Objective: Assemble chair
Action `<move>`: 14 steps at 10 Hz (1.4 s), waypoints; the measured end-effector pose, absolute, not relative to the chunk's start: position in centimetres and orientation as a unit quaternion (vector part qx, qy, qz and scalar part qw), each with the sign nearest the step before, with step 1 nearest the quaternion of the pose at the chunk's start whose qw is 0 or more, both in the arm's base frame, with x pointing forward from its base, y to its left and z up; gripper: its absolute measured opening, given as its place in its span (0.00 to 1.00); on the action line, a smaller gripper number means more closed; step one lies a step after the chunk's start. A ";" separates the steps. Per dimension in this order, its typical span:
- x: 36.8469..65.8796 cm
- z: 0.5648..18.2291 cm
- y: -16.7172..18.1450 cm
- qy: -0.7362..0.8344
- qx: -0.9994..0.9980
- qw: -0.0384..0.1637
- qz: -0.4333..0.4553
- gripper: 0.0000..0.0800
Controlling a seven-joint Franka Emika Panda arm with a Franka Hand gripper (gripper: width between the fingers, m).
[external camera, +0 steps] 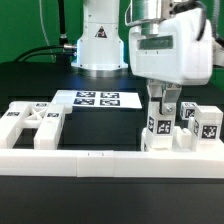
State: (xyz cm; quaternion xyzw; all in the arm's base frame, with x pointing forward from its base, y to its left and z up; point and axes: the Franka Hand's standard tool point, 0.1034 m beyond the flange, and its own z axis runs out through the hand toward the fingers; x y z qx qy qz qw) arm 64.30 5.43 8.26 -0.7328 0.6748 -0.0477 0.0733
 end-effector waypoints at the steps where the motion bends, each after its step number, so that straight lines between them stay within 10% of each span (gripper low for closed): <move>1: 64.3 8.3 5.4 0.680 -0.728 0.074 -0.047 0.36; 3: 64.3 8.2 5.5 0.658 -0.748 0.073 -0.049 0.70; 5: 64.5 8.1 5.5 0.591 -0.802 0.066 -0.052 0.78; 14: 64.7 7.8 4.7 0.206 -0.975 0.032 -0.074 0.81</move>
Offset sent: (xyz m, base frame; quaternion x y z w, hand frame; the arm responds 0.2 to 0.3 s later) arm 0.0076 -0.0007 -0.0018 -0.0380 0.0101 -0.1174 0.9923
